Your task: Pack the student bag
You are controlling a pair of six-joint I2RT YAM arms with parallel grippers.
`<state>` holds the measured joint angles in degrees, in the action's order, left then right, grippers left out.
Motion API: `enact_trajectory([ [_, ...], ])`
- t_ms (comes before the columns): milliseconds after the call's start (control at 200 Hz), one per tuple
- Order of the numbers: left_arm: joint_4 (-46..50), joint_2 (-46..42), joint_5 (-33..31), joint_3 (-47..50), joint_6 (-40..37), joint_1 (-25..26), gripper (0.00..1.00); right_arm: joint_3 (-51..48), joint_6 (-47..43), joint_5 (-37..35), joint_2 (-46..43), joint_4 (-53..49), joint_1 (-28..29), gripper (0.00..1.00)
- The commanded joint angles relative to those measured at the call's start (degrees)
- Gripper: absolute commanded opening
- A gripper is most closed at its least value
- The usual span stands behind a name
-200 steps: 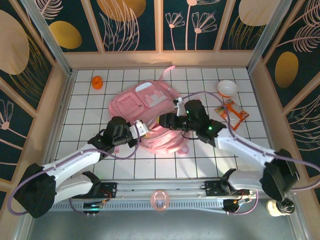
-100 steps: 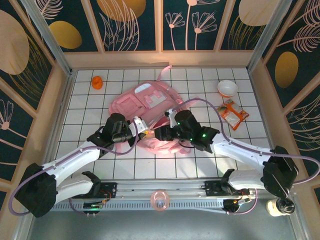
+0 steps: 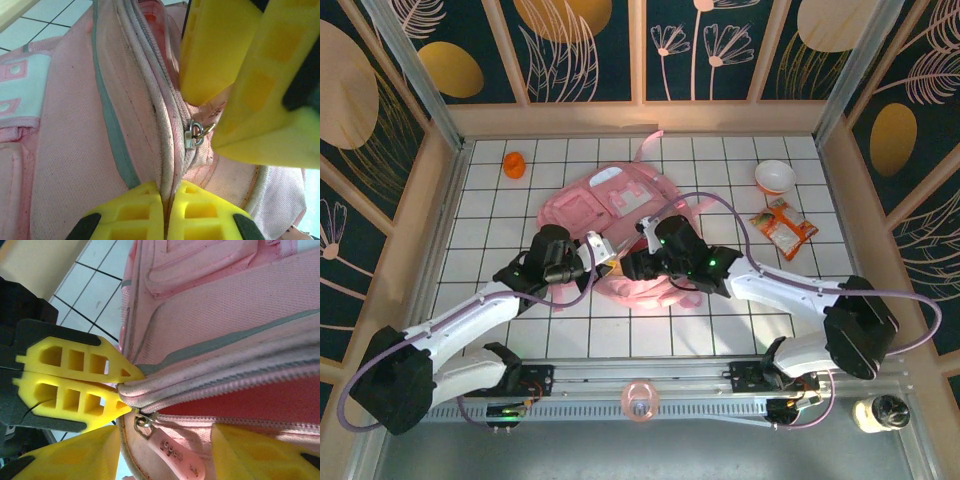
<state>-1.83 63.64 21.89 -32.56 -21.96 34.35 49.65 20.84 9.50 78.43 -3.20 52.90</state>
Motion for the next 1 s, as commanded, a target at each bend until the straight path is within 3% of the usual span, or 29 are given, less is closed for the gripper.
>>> enact_trajectory([
  [0,-1.78,-0.05,5.48,-3.03,2.88,-0.18,0.00,2.68,-2.51,-3.65,1.70,-3.02,1.12,0.49],
  [80,-1.60,0.08,5.44,-3.37,2.84,-0.23,0.00,3.55,-2.78,-6.30,2.28,-4.88,1.22,0.41],
  [225,-0.36,0.24,3.90,-3.40,2.29,-0.59,0.00,4.39,-2.53,-12.49,1.38,-8.80,1.07,0.13],
  [350,1.23,0.08,2.23,-3.39,1.64,-1.61,0.00,3.60,-2.26,-13.54,-0.59,-11.92,-0.98,0.03],
  [711,5.96,-2.87,-3.32,-2.91,0.06,-4.54,0.00,-0.51,-4.35,-7.66,-6.19,-15.43,-12.60,0.00],
  [856,5.98,-4.02,-7.62,-2.45,2.71,-5.07,0.00,-1.10,-3.43,-4.55,-5.40,-14.66,-11.87,0.00],
  [996,4.36,-4.81,-15.96,-1.84,6.74,-7.49,0.00,-2.43,1.08,-2.65,-4.86,-9.57,-6.11,0.00],
])
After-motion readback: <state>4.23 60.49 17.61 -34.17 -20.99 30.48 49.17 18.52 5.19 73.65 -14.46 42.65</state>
